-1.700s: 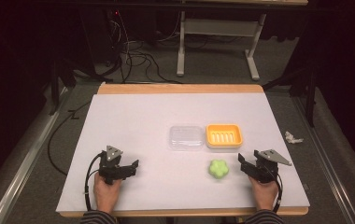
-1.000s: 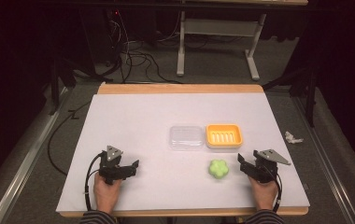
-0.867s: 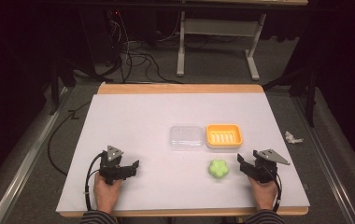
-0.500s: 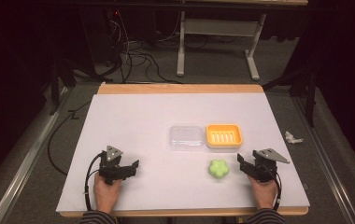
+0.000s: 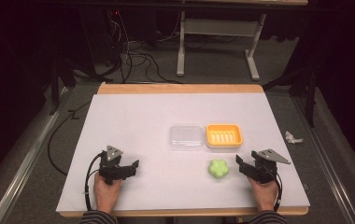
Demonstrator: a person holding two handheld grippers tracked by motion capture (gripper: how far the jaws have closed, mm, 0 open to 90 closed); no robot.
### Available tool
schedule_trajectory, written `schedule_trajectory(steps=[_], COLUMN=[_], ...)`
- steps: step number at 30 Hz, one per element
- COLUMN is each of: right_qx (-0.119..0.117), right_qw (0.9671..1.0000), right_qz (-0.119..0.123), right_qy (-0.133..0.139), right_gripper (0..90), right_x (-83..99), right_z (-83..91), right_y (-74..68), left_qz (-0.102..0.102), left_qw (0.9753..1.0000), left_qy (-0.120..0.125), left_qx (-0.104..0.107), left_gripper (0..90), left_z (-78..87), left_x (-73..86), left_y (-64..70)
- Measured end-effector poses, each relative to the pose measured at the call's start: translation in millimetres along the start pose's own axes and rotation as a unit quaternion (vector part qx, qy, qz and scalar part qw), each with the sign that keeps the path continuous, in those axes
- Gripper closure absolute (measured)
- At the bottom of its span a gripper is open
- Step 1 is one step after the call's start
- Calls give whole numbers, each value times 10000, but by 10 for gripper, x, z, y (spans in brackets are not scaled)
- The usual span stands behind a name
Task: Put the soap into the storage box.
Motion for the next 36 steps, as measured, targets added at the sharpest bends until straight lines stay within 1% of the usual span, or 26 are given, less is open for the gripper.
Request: schedule_trajectory(steps=[5, 7, 8, 13, 22, 27, 29, 32, 34, 36], right_qx=[-63, -99, -110, -164, -263, -319, -319, -356, -375, -380], right_qw=[10000, 9999, 9999, 9997, 9994, 9992, 9991, 9990, 9990, 9989], right_qz=[59, 72, 123, 161, 233, 223, 278, 277, 239, 256], right_qy=[-26, -36, -32, -41, 18, -9, 32, 39, -3, -17], right_gripper=[289, 291, 293, 293, 279, 267, 258, 248, 240, 236], right_x=[-30, -40, -45, -52, -78, -76, -81, -81, -73, -67], right_z=[28, 43, 52, 104, 199, 234, 248, 269, 280, 290], right_y=[-33, -51, -56, -102, -167, -214, -225, -245, -259, -264], left_qz=[36, 38, 36, 27, 9, 6, 18, 19, 18, 13], left_qw=[10000, 10000, 10000, 10000, 10000, 10000, 10000, 10000, 10000, 10000], left_qy=[37, 31, 30, 17, 2, 3, 3, 0, -12, -6], left_qx=[6, 6, 6, 2, 1, 0, 2, 2, -6, -4], left_gripper=[154, 154, 154, 154, 154, 154, 154, 154, 154, 154], left_z=[0, 0, 0, 0, -2, -2, -5, -6, -7, -7], left_x=[-7, -7, -6, -3, 0, 0, 1, 2, 4, 3], left_y=[2, 1, 1, 1, 0, 0, 1, 4, 3, 3])
Point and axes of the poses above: each handheld gripper's, and its own axes: z roughly backward along the jaws, x roughly out of its underside, y roughly to its right, the point moved 5 cm from there along -z, roughly forward along the jaws, and after that the axes turned 5 degrees about z, right-handed, at the moved point
